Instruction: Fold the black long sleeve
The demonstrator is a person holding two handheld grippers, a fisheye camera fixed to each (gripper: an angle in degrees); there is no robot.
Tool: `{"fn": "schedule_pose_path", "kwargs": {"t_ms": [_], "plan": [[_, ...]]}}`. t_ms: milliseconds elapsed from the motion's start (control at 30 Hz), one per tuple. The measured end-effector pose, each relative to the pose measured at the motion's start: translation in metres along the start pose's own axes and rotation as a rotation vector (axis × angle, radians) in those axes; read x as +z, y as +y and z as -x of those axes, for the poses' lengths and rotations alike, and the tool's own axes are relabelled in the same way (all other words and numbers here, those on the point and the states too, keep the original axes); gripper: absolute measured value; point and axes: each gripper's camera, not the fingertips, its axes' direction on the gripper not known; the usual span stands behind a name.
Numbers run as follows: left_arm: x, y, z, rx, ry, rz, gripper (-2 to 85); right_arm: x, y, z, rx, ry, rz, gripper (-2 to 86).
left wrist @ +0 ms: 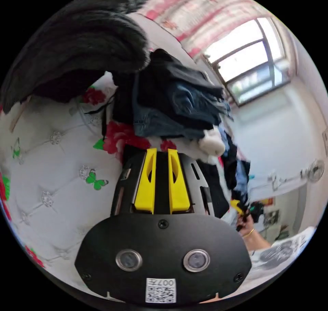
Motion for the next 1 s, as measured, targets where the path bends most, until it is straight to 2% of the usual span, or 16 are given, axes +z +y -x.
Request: {"fn": "schedule_pose_path", "kwargs": {"t_ms": [167,300,433,500,533,633,733,767,833,900,1000], "plan": [[0.02,0.084,-0.094,0.317,-0.084,0.198,7.1,-0.034,0.049,-0.035,0.236,0.002,-0.058,12.2],[0.035,0.141,-0.162,0.494,-0.074,0.264,7.3,-0.03,0.068,-0.065,0.39,-0.129,-0.056,13.8],[0.062,0.156,-0.195,0.542,-0.002,0.316,6.4,-0.006,0.061,-0.076,0.494,-0.268,-0.103,14.9],[0.104,0.164,-0.194,0.529,-0.09,0.471,6.7,0.005,0.06,-0.081,0.543,-0.329,-0.131,14.4],[0.109,0.164,-0.193,0.516,-0.094,0.487,6.7,0.007,0.059,-0.082,0.572,-0.332,-0.141,13.6],[0.098,0.157,-0.206,0.509,-0.111,0.454,7.1,0.007,0.051,-0.078,0.553,-0.367,-0.135,11.8],[0.08,0.162,-0.228,0.637,-0.131,0.34,6.5,0.004,0.043,-0.07,0.499,-0.32,-0.103,9.6],[0.085,0.166,-0.232,0.668,-0.144,0.36,6.1,0.003,0.042,-0.07,0.499,-0.311,-0.098,9.1],[0.114,0.174,-0.228,0.667,-0.187,0.519,6.0,0.0,0.042,-0.069,0.525,-0.315,-0.101,7.2],[0.12,0.183,-0.225,0.72,-0.191,0.502,6.0,-0.002,0.039,-0.064,0.531,-0.323,-0.107,5.9],[0.121,0.18,-0.224,0.733,-0.199,0.526,6.0,-0.011,0.02,-0.029,0.407,-0.28,-0.088,4.0]]}}
